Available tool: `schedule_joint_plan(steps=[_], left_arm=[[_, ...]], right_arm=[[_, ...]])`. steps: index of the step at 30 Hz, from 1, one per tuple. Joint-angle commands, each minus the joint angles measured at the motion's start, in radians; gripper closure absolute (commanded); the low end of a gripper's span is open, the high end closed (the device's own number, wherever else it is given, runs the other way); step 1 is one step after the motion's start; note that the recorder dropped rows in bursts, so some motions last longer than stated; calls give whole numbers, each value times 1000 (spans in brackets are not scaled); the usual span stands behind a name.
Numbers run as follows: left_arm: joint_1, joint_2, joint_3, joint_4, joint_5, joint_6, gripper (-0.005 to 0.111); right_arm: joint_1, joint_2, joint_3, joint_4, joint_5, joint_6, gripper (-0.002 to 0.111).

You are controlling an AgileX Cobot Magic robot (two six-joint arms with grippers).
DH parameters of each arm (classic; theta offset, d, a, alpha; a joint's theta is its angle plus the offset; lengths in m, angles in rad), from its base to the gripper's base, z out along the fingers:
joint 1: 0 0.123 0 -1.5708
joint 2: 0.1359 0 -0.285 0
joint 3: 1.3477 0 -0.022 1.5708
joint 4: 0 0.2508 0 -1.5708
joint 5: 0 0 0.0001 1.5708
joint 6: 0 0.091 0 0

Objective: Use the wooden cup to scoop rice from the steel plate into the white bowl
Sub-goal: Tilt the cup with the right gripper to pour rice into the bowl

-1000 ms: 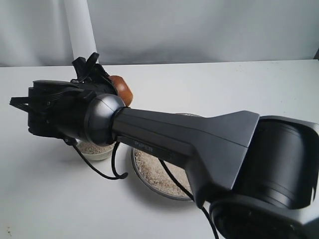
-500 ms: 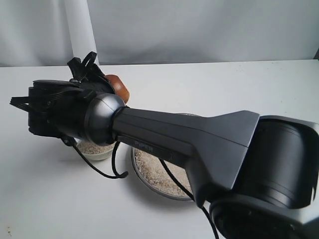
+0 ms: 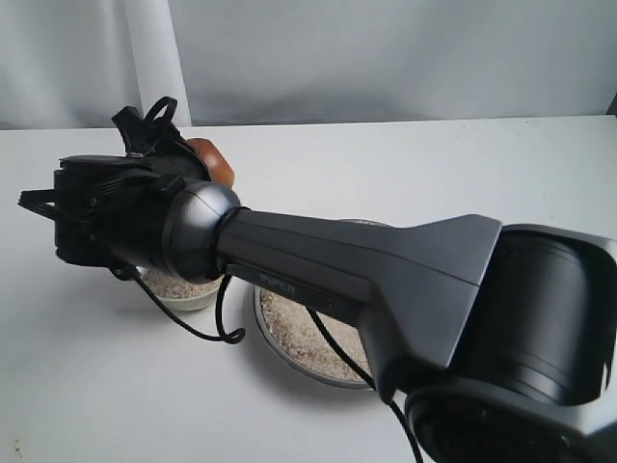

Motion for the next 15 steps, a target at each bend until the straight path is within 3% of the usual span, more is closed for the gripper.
schedule_joint_plan(steps=[1, 15], left_arm=[[-6, -3, -1, -3, 0, -3, 107], [-6, -3, -1, -3, 0, -3, 107]], right_arm=[[0, -13, -7, -44, -10, 1, 108], [-30, -13, -7, -27, 94, 8, 108]])
